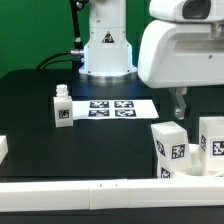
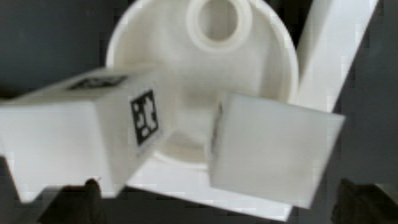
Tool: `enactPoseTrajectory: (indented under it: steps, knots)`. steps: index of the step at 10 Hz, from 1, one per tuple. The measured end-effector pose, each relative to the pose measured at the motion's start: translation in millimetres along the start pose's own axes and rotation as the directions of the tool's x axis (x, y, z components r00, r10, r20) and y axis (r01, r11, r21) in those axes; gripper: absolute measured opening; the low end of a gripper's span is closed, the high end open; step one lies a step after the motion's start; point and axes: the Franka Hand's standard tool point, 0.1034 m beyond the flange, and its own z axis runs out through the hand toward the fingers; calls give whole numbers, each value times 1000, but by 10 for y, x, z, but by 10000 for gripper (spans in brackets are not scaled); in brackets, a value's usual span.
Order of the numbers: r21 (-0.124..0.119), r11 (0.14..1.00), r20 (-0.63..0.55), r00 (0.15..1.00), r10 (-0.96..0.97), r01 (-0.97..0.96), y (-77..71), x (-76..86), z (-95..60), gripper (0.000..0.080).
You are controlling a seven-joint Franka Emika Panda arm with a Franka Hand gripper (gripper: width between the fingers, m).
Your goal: Assemble stool
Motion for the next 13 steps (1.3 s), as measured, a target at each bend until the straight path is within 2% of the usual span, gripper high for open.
enactPoseTrajectory:
  steps: [1, 4, 6, 7, 10, 13]
  knots:
    - [-38, 999, -29, 1000, -12, 11, -75, 45, 57, 649]
    - [-35, 999, -28, 1000, 7, -8, -67, 40, 61, 649]
    - [39, 977, -55, 976, 211, -210, -151, 106, 11, 649]
    - [68, 968, -72, 966, 248, -243, -130, 142, -4, 649]
    - [69, 967, -98, 963, 252, -246, -163, 88, 104, 649]
    - [59, 967, -82, 964, 252, -248, -179, 38, 225, 649]
